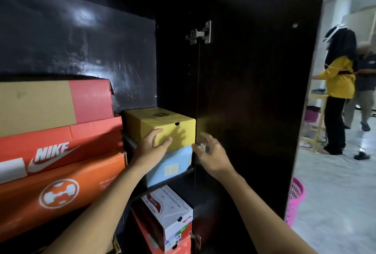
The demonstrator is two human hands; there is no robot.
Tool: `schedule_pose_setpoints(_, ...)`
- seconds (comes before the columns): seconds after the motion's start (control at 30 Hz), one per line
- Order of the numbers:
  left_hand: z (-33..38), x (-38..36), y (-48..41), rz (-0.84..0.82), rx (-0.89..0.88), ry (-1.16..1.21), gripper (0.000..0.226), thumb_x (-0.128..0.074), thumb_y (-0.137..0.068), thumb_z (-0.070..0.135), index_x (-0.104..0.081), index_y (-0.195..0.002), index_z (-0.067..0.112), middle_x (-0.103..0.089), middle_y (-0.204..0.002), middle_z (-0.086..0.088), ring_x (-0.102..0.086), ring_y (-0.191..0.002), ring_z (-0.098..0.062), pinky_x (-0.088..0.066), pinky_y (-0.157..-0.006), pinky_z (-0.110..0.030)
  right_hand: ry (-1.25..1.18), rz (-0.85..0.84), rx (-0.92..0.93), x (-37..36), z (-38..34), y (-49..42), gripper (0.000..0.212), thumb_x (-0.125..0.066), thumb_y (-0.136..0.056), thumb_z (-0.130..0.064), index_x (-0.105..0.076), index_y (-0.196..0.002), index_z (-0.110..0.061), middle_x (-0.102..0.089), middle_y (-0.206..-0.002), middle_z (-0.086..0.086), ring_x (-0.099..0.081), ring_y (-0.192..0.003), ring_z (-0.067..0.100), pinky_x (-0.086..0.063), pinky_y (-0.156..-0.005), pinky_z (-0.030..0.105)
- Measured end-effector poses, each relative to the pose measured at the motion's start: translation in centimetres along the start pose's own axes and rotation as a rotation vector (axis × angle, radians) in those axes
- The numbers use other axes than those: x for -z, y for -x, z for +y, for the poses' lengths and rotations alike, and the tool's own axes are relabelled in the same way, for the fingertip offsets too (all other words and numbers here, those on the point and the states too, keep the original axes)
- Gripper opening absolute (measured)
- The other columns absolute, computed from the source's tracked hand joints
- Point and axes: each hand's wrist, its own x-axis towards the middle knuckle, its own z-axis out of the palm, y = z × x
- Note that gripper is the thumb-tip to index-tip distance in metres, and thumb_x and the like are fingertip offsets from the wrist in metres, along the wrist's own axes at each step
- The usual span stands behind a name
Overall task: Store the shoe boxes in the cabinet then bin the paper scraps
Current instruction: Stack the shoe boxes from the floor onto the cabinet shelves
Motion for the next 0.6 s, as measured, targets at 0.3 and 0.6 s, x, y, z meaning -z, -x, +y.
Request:
schedule_pose_setpoints(0.3, -0.9, -2.3, 11.5, -0.289, -0.080, 0.036, 0.021, -0.065, -0.089, 0.034, -0.065, -0.110, 0.028, -0.064, -0.114, 0.004, -0.063, -0.100, -0.007, -0.044, -0.071, -0.006, 0.140, 0.091, -0.102, 4.3, 1.9, 13.8, 0.057, -0.063, -0.093, -0.044, -0.046, -0.145, -0.026, -0.053, -0.141, 0.005, -0.050, -0.131, 0.016, -0.043, -0.107, 0.035)
schedule_pose_setpoints(0.6, -6.0, -11.1, 23.6, -0.593, -0.023, 0.045, 0.029, -0.064, -0.089, 0.036, -0.064, -0.118, 0.030, -0.066, -0.116, 0.002, -0.063, -0.105, -0.010, -0.052, -0.090, -0.029, 0.269, 0.092, -0.334, 7.1, 9.2, 28.3, 0.062, -0.064, -0.091, -0.049, -0.047, -0.144, -0.022, -0.052, -0.144, 0.006, -0.050, -0.132, 0.018, -0.041, -0.109, 0.038)
